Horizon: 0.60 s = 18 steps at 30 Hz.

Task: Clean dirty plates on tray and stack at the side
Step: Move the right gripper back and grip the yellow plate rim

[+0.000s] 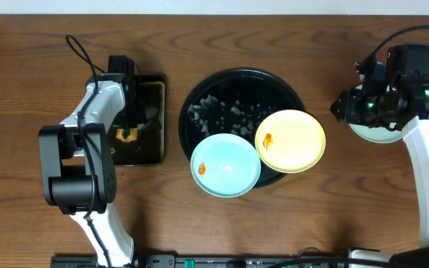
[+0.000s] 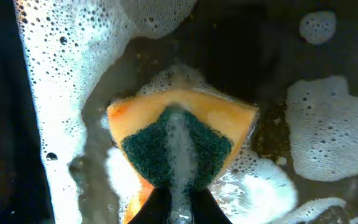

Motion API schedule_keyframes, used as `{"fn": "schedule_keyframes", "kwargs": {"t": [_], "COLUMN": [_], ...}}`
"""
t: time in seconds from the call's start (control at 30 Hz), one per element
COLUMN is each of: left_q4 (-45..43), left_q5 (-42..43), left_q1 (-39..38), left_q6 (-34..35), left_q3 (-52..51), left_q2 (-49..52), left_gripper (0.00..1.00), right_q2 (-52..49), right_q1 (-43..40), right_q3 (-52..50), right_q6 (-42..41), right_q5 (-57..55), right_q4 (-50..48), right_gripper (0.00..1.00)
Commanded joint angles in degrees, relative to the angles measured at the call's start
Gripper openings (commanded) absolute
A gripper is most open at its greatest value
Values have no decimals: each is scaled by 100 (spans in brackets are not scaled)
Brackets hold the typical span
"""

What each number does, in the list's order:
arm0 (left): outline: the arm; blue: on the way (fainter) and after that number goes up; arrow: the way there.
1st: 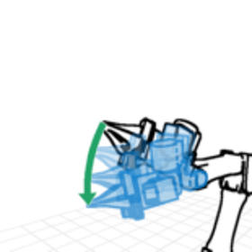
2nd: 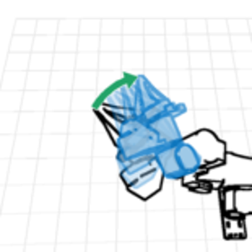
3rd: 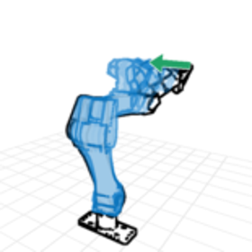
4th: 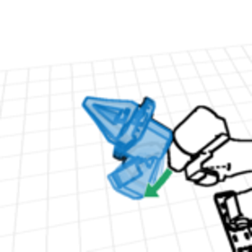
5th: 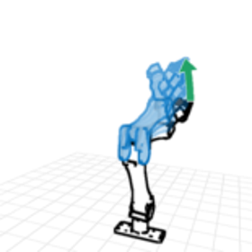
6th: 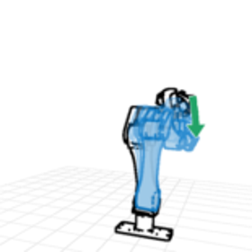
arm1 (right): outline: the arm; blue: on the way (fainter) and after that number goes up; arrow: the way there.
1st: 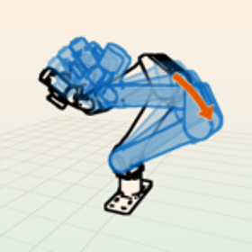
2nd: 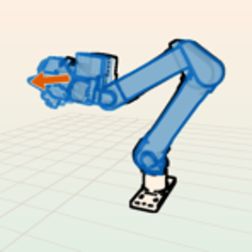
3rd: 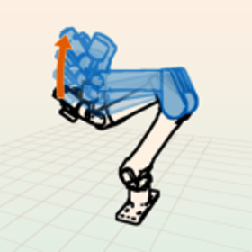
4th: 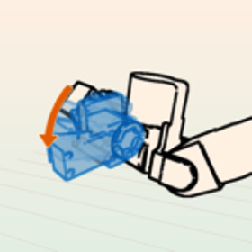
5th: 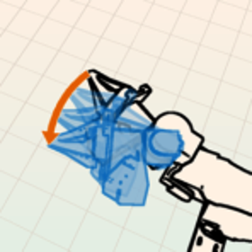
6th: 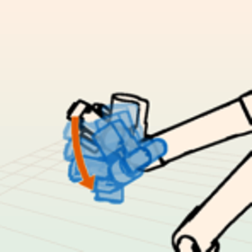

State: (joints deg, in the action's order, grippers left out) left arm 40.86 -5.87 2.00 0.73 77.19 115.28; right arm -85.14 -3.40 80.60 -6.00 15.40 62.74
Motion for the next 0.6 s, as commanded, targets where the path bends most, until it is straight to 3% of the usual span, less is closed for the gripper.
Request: {"fn": "schedule_keyframes", "kwargs": {"t": [0.0,0.03,0.1,0.13,0.43,0.47,0.53,0.57], "left_q4": [151,184,186,184,160,162,166,166], "left_q5": [402,426,623,678,675,675,675,678], "left_q1": [9,9,9,9,7,7,9,7], "left_q6": [76,103,103,103,101,101,103,103], "left_q3": [-103,-66,-39,-39,-107,-107,-107,-107], "left_q2": [-144,-264,-553,-656,-597,-551,-444,-404], "left_gripper": [8,8,29,34,41,41,41,41], "right_q2": [-109,-175,-337,-411,-1231,-1307,-1456,-1543], "right_q1": [50,50,105,138,601,636,684,697], "right_q3": [-59,-96,-236,-313,-931,-960,-999,-1010], "right_q6": [52,42,26,26,-133,-221,-341,-398], "right_q5": [-61,-59,-59,-59,-138,-221,-417,-549], "right_q4": [-9,0,-4,-11,-363,-417,-498,-520], "right_gripper": [43,43,43,43,45,44,27,25]}}
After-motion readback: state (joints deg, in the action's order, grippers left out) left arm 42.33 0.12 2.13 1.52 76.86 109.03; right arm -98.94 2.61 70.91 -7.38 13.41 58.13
